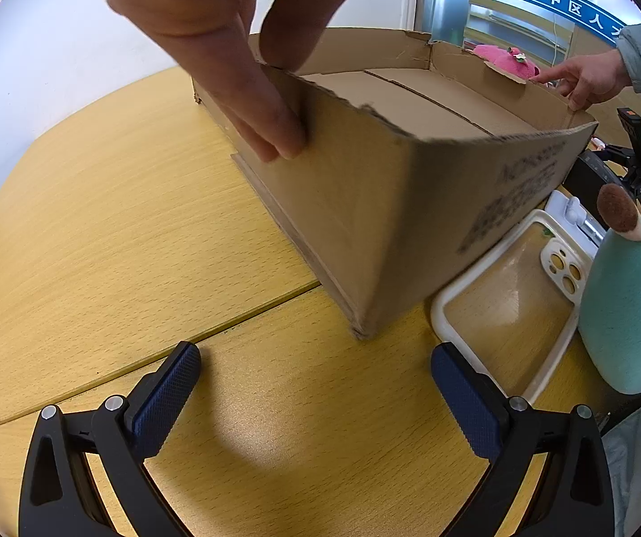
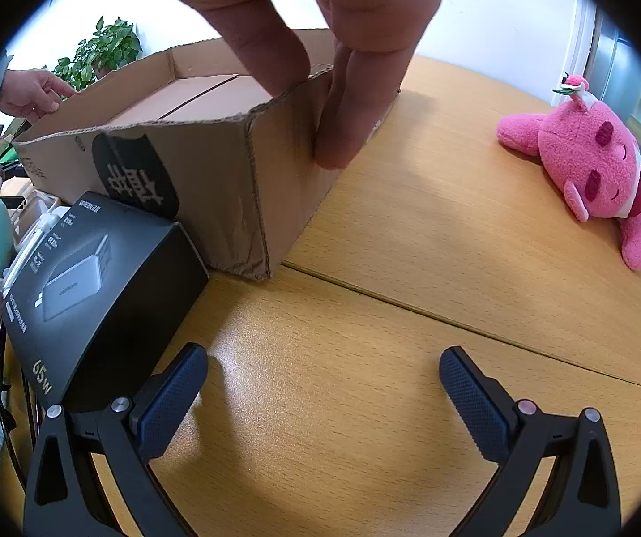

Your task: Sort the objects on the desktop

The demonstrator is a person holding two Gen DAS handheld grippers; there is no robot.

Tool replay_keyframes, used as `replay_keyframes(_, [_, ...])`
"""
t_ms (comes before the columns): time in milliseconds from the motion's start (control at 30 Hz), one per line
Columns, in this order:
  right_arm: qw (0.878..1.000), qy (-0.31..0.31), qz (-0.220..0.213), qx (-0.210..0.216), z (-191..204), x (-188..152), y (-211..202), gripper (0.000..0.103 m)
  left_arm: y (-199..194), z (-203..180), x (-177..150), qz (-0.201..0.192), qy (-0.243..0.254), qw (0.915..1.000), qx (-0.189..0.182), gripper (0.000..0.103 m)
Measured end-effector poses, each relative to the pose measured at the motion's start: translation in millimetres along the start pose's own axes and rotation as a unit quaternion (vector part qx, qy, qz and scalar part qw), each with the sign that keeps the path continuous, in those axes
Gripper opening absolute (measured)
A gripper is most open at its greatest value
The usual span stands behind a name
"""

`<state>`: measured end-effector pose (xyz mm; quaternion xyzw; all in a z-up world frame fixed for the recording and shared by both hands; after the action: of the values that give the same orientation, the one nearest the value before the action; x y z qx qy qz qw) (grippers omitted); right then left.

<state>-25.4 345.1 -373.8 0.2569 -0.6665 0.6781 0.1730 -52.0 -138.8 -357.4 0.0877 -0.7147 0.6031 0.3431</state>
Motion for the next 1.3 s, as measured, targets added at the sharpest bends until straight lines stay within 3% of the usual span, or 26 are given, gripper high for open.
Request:
replay_keyframes(900, [0.999,0.027,0.001,-0.019,-8,12,12,0.103,10,-2,-4,0.000,-0.003,1.0000,0.004,0.103])
replay_keyframes(1000, [0.997,0.059,0.005,-0.041,-10,10,11,0.103,8,-4,-8,0.000,-0.023,0.9996,0.016,0.103])
replay_keyframes(1067, [0.995,0.074,0.038,-0.050,-7,3,7,0.103,8,-5,-11,0.013,-0.048,0.9981,0.036,0.103])
replay_keyframes(1167, [0.984,0.084,0.141,-0.074,-5,-16,-9,0.102,6,-13,-14,0.093,-0.079,0.9911,0.053,0.103])
replay_keyframes(1200, [0.981,0.091,0.147,-0.088,-5,-16,-22,0.102,-1,-13,-17,0.105,-0.091,0.9884,0.062,0.102])
replay_keyframes(1300, [0.984,0.098,0.110,-0.104,12,10,-90,0.102,-52,-24,-1,0.063,-0.122,0.9868,0.085,0.101])
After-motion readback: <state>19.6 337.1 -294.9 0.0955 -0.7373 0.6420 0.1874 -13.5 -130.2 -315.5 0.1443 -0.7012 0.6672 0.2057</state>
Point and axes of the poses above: each gripper's, at about its wrist camera, not at the fingertips, and y roughly the way its jaws point, z to its left, x to its top, the point moved 10 cm from there along y, roughly the way its jaws point, and after that the axes turned 1 degree about -x, right-handed, at the moved point
